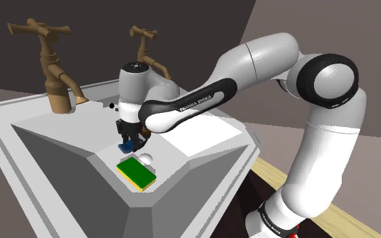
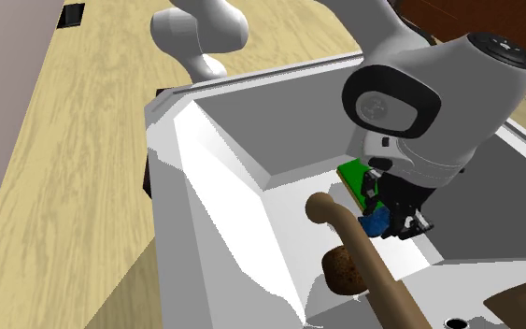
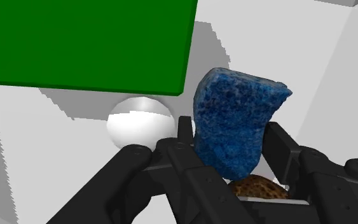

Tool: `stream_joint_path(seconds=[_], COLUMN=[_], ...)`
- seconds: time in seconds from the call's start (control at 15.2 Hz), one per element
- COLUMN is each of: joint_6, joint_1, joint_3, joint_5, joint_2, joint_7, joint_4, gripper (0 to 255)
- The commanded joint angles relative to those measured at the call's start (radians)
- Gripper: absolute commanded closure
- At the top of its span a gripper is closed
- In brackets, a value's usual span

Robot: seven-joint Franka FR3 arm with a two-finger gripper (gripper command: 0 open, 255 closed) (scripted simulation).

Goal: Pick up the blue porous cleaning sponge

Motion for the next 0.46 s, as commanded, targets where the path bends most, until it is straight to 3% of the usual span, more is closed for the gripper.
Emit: stream_joint_path(seconds=[0.0,0.4], joint_6=[-0.022,-0.063], joint_1=[-0.005,-0.017], joint_3=[0.009,0.025], joint_5=[0.016,0.05], joint_2=[-0.014,-0.045], joint_7=[-0.011,-0.036], joint_4=[0.012,0.031], gripper=[255,255])
